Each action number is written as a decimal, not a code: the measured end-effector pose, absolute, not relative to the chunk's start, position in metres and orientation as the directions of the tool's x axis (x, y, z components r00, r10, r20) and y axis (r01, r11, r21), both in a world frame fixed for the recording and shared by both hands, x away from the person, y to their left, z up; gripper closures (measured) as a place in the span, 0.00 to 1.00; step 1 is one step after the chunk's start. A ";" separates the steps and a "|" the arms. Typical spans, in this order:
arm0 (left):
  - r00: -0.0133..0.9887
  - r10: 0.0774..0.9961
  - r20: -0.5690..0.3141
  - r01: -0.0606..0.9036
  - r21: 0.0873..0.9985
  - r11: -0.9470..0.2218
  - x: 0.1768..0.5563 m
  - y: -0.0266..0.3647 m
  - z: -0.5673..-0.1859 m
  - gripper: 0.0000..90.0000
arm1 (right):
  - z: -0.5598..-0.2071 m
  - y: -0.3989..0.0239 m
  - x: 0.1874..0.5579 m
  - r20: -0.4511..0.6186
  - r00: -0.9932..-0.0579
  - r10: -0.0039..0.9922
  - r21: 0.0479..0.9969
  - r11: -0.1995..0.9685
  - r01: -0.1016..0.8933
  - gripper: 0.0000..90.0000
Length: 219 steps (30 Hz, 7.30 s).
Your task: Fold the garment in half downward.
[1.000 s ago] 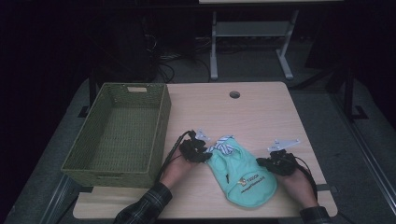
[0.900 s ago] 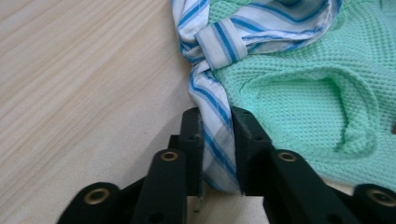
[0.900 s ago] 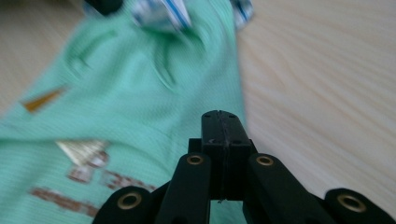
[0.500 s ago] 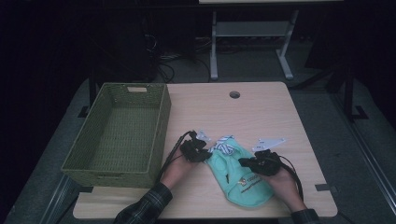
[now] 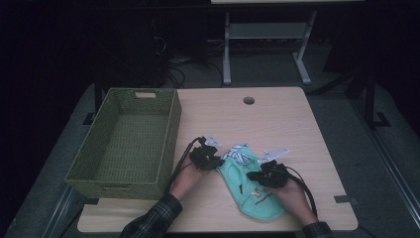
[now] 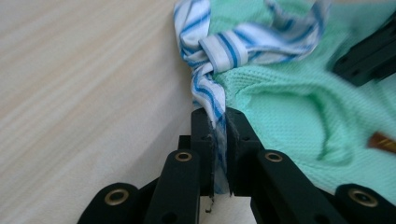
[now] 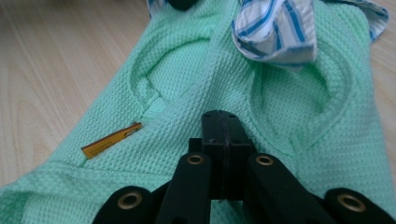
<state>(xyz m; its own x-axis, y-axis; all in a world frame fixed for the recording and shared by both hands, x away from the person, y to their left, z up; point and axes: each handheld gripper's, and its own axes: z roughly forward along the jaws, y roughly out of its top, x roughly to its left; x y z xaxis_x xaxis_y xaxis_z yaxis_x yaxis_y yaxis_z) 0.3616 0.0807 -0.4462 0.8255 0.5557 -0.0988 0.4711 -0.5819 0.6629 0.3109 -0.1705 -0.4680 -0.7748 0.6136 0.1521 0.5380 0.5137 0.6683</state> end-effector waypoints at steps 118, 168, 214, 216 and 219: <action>0.941 0.290 -0.176 0.316 0.767 -0.558 0.344 0.030 -0.407 0.99 | -0.457 -0.249 0.283 0.139 -0.665 0.734 0.674 0.421 0.606 1.00; 0.936 0.296 -0.191 0.338 0.724 -0.601 0.338 0.034 -0.414 0.99 | -0.431 -0.240 0.310 0.151 -0.701 0.697 0.730 0.400 0.554 1.00; 0.923 0.343 -0.173 0.369 0.647 -0.667 0.326 0.060 -0.440 0.99 | -0.454 -0.165 0.362 0.120 -0.770 0.627 0.695 0.500 0.516 1.00; 0.925 0.340 -0.171 0.365 0.651 -0.665 0.322 0.062 -0.437 0.99 | -0.450 -0.173 0.363 0.118 -0.758 0.641 0.706 0.483 0.518 1.00; 0.925 0.339 -0.172 0.364 0.656 -0.661 0.314 0.065 -0.435 0.98 | -0.449 -0.183 0.365 0.124 -0.742 0.659 0.716 0.458 0.527 1.00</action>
